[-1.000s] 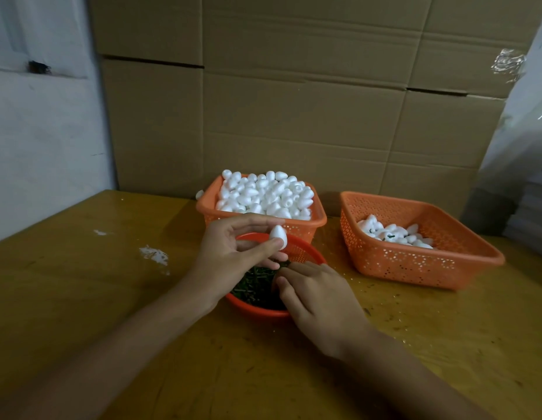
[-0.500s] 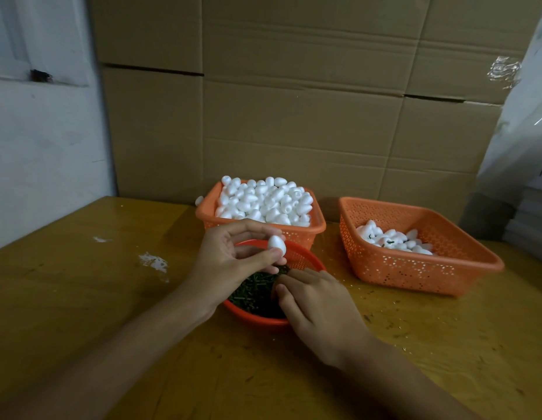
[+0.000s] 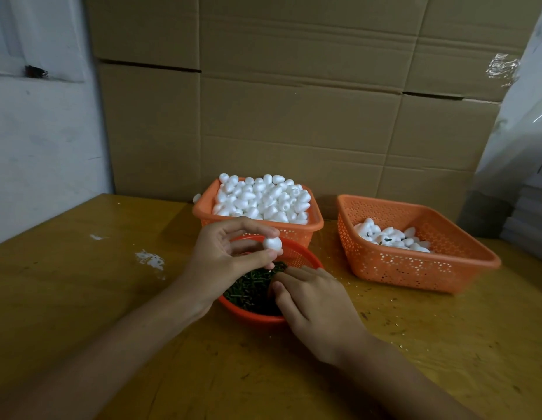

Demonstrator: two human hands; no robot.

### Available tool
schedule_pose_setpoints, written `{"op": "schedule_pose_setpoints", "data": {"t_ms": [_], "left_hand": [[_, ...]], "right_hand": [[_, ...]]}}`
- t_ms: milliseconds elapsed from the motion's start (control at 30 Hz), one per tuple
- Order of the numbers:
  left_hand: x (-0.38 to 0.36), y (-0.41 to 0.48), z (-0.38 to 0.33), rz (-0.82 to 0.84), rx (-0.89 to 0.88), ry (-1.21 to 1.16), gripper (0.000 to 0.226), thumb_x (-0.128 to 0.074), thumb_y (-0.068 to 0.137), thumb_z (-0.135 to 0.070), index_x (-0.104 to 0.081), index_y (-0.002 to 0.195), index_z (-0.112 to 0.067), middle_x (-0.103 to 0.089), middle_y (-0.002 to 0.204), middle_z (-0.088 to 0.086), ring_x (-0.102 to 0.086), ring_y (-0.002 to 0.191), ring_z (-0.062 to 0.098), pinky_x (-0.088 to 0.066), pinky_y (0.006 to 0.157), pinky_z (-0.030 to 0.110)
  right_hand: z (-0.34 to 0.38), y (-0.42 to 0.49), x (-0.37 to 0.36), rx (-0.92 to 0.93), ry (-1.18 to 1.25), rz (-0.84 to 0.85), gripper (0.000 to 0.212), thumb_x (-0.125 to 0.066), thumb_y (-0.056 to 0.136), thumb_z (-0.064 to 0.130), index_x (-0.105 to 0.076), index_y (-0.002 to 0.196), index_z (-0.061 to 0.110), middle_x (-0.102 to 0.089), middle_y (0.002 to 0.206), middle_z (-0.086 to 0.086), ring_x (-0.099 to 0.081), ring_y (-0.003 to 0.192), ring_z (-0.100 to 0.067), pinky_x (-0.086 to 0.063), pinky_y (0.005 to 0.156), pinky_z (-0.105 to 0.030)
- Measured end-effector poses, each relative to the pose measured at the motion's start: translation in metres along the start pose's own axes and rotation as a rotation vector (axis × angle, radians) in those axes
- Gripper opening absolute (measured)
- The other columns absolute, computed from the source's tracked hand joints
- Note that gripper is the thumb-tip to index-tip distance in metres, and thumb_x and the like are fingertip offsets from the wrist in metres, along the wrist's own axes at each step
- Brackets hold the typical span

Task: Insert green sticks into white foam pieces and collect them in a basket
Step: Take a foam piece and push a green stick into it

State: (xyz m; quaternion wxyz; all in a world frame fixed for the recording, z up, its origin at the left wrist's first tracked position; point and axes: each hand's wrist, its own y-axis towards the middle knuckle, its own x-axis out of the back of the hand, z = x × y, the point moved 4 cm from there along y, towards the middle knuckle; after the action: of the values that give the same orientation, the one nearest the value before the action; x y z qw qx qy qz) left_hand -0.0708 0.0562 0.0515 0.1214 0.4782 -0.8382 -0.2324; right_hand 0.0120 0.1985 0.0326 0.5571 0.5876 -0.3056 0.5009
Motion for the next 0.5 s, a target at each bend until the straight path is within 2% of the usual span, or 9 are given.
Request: {"op": "schedule_pose_setpoints", "data": {"t_ms": [267,500], "left_hand": [[-0.0023,-0.0017,-0.0045,0.006,0.010,-0.051,0.021,-0.086,0.081,-0.007,-0.078,0.099,-0.012,-0.078,0.112,0.013,-0.078,0.098,0.036,-0.063,0.076,0.031],[-0.0023,-0.0005,-0.0064,-0.007,0.035,-0.143,0.017,-0.080,0.082,-0.008,-0.072,0.096,-0.013,-0.076,0.114,0.016,-0.078,0.099,0.038,-0.063,0.074,0.030]], "right_hand": [[-0.0007,-0.0008,-0.0011,-0.006,0.002,0.004,0.063,-0.003,0.100,0.050,-0.062,0.100,0.026,-0.061,0.097,0.010,-0.053,0.089,-0.010,-0.039,0.086,-0.034],[-0.0013,-0.0002,-0.0017,-0.011,-0.001,0.005,0.063,-0.003,0.100,0.050,-0.061,0.100,0.027,-0.061,0.096,0.011,-0.053,0.088,-0.009,-0.040,0.087,-0.034]]}}
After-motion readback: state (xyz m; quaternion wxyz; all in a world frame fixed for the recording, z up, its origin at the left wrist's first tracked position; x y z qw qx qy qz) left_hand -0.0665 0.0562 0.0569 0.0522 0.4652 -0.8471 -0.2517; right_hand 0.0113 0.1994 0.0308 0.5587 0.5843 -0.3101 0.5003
